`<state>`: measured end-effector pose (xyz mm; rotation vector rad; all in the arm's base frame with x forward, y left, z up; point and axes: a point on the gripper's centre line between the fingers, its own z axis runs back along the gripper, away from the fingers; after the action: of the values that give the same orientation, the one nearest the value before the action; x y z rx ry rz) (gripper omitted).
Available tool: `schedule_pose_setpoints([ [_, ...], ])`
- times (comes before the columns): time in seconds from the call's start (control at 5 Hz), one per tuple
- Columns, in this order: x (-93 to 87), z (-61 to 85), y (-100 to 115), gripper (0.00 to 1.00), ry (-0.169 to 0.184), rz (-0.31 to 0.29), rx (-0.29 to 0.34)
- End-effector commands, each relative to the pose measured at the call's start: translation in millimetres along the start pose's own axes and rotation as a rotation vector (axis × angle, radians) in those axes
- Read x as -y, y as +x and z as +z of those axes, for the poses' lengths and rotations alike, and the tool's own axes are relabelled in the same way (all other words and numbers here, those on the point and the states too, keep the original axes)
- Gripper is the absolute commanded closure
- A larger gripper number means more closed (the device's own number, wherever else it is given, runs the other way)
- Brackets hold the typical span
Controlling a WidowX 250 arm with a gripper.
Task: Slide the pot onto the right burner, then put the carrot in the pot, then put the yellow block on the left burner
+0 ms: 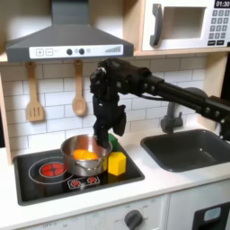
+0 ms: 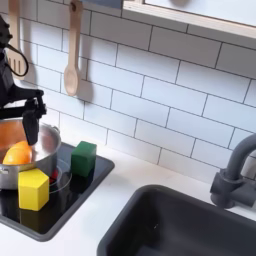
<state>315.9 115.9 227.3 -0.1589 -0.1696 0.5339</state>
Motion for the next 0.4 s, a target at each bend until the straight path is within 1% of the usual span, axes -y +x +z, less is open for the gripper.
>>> schedule_pose_setpoints([
  [0.0,6.4,-4.1,-32.4,0.0,0.002,-0.089,0.017],
  [0.2,6.3,0.0,-48.5,0.0,-0.012,-0.095,0.033],
])
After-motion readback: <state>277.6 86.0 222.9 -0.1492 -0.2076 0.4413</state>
